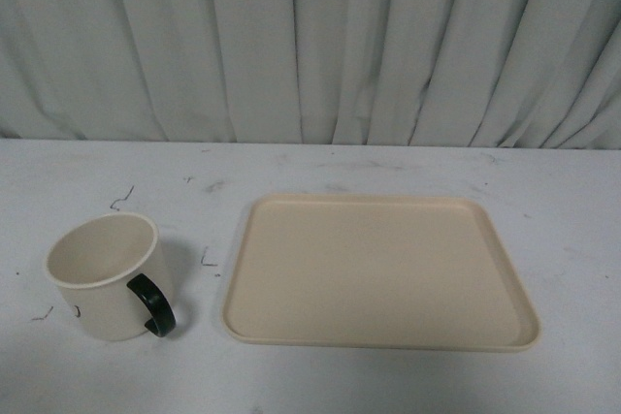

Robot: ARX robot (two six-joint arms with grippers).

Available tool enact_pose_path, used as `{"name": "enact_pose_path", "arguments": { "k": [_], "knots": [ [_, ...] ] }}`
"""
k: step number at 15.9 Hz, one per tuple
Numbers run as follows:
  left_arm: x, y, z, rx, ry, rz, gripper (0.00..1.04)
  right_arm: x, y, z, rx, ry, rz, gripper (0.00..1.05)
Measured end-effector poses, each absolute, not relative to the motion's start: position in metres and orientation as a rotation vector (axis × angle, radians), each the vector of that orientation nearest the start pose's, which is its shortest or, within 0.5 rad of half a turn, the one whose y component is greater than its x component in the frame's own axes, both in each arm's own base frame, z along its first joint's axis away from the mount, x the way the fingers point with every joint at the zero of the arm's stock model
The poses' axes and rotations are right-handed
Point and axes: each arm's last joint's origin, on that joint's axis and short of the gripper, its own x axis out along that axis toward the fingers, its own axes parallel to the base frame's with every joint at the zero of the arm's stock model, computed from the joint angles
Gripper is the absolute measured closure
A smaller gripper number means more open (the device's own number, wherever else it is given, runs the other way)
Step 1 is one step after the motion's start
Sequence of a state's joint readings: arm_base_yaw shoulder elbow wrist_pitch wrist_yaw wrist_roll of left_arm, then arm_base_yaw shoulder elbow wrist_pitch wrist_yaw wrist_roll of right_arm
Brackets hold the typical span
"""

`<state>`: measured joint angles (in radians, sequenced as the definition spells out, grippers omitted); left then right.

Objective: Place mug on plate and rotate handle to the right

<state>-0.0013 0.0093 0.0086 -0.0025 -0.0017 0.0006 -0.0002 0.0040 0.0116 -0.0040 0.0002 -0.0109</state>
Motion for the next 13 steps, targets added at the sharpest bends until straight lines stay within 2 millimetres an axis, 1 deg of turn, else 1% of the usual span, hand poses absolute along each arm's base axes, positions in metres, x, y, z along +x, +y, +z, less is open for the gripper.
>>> {"name": "enact_pose_path", "arguments": {
  "k": [1, 2, 3, 4, 5, 7, 8, 10, 12, 13],
  "knots": [
    [0.1, -0.002, 0.169, 0.003, -0.021, 0.012, 0.07, 0.097, 0.0, 0.167, -0.011, -0.003, 0.0, 0.06],
    [0.108, -0.008, 0.176, 0.017, 0.024, -0.01, 0.07, 0.097, 0.0, 0.167, -0.011, -0.003, 0.0, 0.06],
    [0.12, -0.012, 0.182, 0.042, 0.072, -0.034, 0.07, 0.097, 0.0, 0.167, -0.011, -0.004, 0.0, 0.06],
    [0.133, -0.009, 0.189, 0.067, 0.13, 0.001, 0.07, 0.097, 0.0, 0.167, -0.011, -0.004, -0.001, 0.06],
    [0.15, -0.004, 0.196, 0.07, 0.236, 0.0, 0.07, 0.097, 0.0, 0.167, -0.011, -0.003, 0.0, 0.06],
    [0.188, -0.004, 0.202, 0.06, 0.389, -0.063, 0.07, 0.097, 0.0, 0.167, -0.011, -0.003, 0.0, 0.06],
    [0.208, -0.005, 0.2, 0.058, 0.486, -0.107, 0.07, 0.097, 0.0, 0.167, -0.011, -0.003, 0.0, 0.06],
    [0.239, -0.003, 0.191, 0.058, 0.597, -0.123, 0.07, 0.097, 0.0, 0.167, -0.011, -0.004, 0.0, 0.06],
    [0.265, 0.001, 0.174, 0.049, 0.705, -0.11, 0.07, 0.097, 0.0, 0.167, -0.011, -0.003, 0.0, 0.06],
    [0.274, 0.003, 0.166, 0.056, 0.74, -0.084, 0.07, 0.097, 0.0, 0.167, -0.011, -0.004, 0.0, 0.06]
  ]
}}
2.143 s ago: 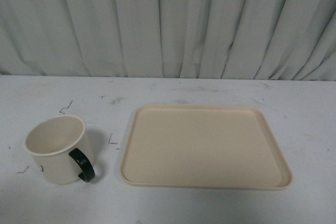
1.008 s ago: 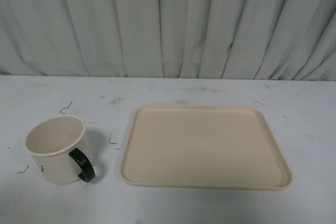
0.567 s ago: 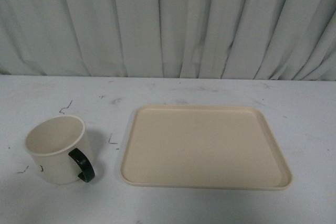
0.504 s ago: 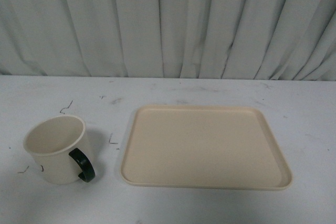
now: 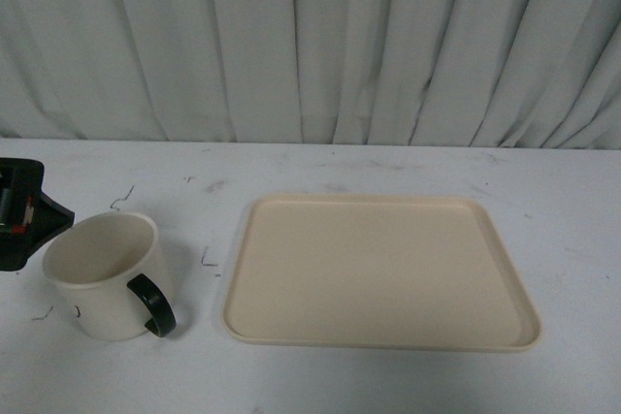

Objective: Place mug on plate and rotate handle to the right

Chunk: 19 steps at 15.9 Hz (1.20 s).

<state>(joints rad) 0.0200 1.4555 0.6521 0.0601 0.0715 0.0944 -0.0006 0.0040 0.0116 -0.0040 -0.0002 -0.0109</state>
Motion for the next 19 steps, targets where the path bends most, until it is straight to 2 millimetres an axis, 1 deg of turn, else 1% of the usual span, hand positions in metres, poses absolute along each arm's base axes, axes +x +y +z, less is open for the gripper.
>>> {"name": "enact_pose_path", "arguments": {
  "k": [2, 4, 7, 8, 12, 15, 16, 17, 19],
  "knots": [
    [0.293, 0.006, 0.155, 0.057, 0.773, -0.053, 0.07, 0.097, 0.0, 0.167, -0.011, -0.003, 0.0, 0.06],
    [0.306, 0.006, 0.145, 0.063, 0.792, -0.016, 0.07, 0.097, 0.0, 0.167, -0.011, -0.003, -0.001, 0.06],
    [0.32, 0.006, 0.119, 0.073, 0.852, 0.043, 0.07, 0.097, 0.0, 0.167, -0.011, -0.004, 0.0, 0.06],
    [0.322, 0.006, 0.113, 0.063, 0.876, 0.046, 0.11, 0.097, 0.0, 0.167, -0.011, -0.003, -0.001, 0.06],
    [0.329, -0.001, 0.112, 0.03, 0.867, 0.049, 0.54, 0.097, 0.0, 0.167, -0.011, -0.003, 0.0, 0.06],
    [0.328, -0.007, 0.112, 0.016, 0.87, 0.043, 0.87, 0.097, 0.0, 0.167, -0.011, -0.003, 0.0, 0.06],
    [0.324, -0.009, 0.114, 0.015, 0.877, 0.036, 0.97, 0.097, 0.0, 0.167, -0.011, -0.003, -0.001, 0.06],
    [0.322, -0.012, 0.124, 0.012, 0.86, 0.02, 1.02, 0.097, 0.0, 0.167, -0.011, -0.003, 0.0, 0.06],
    [0.32, -0.025, 0.15, 0.033, 0.791, -0.007, 1.02, 0.097, 0.0, 0.167, -0.011, -0.004, -0.001, 0.06]
  ]
}}
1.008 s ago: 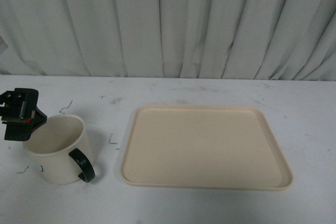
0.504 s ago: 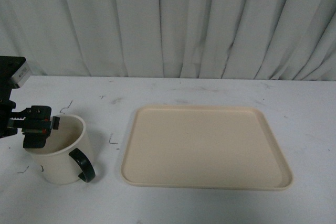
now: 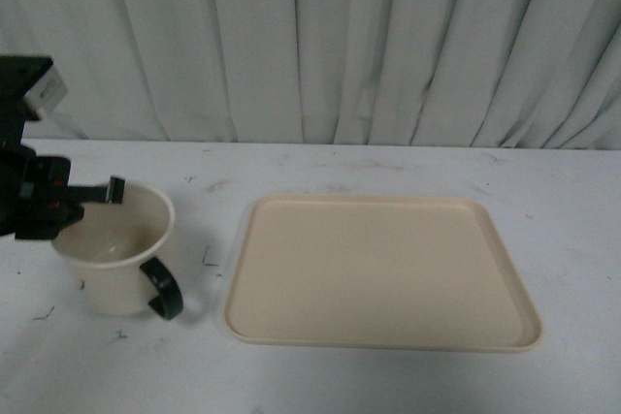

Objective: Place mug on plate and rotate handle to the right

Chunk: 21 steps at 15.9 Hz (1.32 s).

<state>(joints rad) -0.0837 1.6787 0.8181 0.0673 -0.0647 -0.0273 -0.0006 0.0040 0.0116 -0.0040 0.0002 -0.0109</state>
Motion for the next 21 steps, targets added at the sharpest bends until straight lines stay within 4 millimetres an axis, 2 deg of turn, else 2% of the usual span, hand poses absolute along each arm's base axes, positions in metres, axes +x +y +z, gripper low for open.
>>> {"name": "enact_pose_path", "arguments": {
  "k": [2, 4, 7, 10, 11, 13, 15, 17, 18, 19, 20, 21],
  "knots": [
    [0.337, -0.06, 0.174, 0.052, 0.709, -0.091, 1.02, 0.097, 0.0, 0.167, -0.011, -0.004, -0.001, 0.06],
    [0.349, -0.106, 0.179, 0.083, 0.69, -0.185, 1.02, 0.097, 0.0, 0.167, -0.011, -0.004, -0.001, 0.06],
    [0.366, -0.174, 0.164, 0.116, 0.72, -0.288, 1.02, 0.097, 0.0, 0.167, -0.011, -0.003, -0.001, 0.06],
    [0.374, -0.223, 0.148, 0.119, 0.754, -0.341, 1.02, 0.097, 0.0, 0.167, -0.011, -0.003, -0.001, 0.06],
    [0.374, -0.23, 0.139, 0.13, 0.782, -0.333, 1.02, 0.097, 0.0, 0.167, -0.011, -0.004, 0.0, 0.06],
    [0.373, -0.232, 0.125, 0.145, 0.839, -0.31, 1.02, 0.097, 0.0, 0.167, -0.011, -0.004, 0.0, 0.06],
    [0.373, -0.235, 0.127, 0.144, 0.835, -0.311, 0.84, 0.097, 0.0, 0.167, -0.011, -0.003, -0.001, 0.06],
    [0.371, -0.234, 0.129, 0.143, 0.819, -0.322, 0.6, 0.097, 0.0, 0.167, -0.011, -0.003, -0.001, 0.06],
    [0.364, -0.23, 0.135, 0.149, 0.803, -0.344, 0.49, 0.097, 0.0, 0.167, -0.011, -0.003, -0.001, 0.06],
    [0.354, -0.224, 0.15, 0.147, 0.752, -0.377, 0.39, 0.097, 0.0, 0.167, -0.011, -0.004, -0.001, 0.06],
    [0.342, -0.218, 0.174, 0.111, 0.637, -0.452, 0.28, 0.097, 0.0, 0.167, -0.011, -0.003, 0.0, 0.06],
    [0.315, -0.193, 0.224, 0.047, 0.238, -0.445, 0.1, 0.097, 0.0, 0.167, -0.011, -0.002, -0.002, 0.06]
  ]
}}
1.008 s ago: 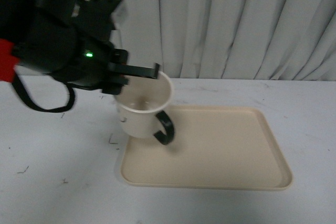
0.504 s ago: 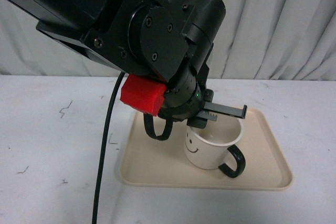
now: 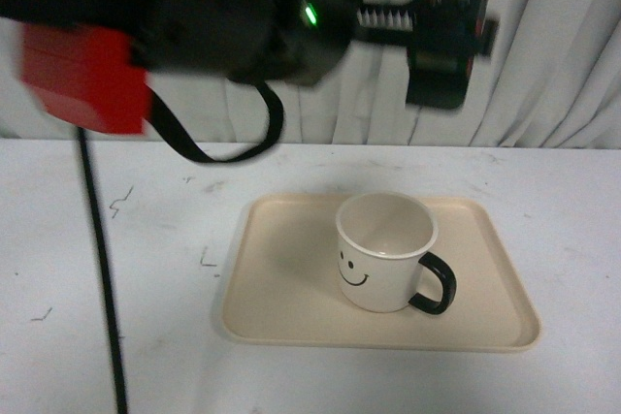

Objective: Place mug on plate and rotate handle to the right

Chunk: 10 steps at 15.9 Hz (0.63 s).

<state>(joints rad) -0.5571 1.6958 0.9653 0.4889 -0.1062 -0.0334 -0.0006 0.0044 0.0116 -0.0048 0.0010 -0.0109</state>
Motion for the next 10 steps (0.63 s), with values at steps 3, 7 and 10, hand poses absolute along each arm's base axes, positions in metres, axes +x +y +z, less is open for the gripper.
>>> {"name": "enact_pose_path", "arguments": {
  "k": [3, 7, 10],
  "knots": [
    [0.253, -0.09, 0.192, -0.006, 0.028, 0.025, 0.64, 0.097, 0.0, 0.167, -0.011, -0.003, 0.0, 0.06],
    [0.221, -0.062, 0.191, -0.02, -0.008, 0.0, 0.97, 0.097, 0.0, 0.167, -0.01, -0.004, 0.0, 0.06],
    [0.201, -0.043, 0.178, -0.008, 0.029, 0.005, 1.03, 0.097, 0.0, 0.167, -0.011, -0.004, 0.0, 0.06]
  ]
}}
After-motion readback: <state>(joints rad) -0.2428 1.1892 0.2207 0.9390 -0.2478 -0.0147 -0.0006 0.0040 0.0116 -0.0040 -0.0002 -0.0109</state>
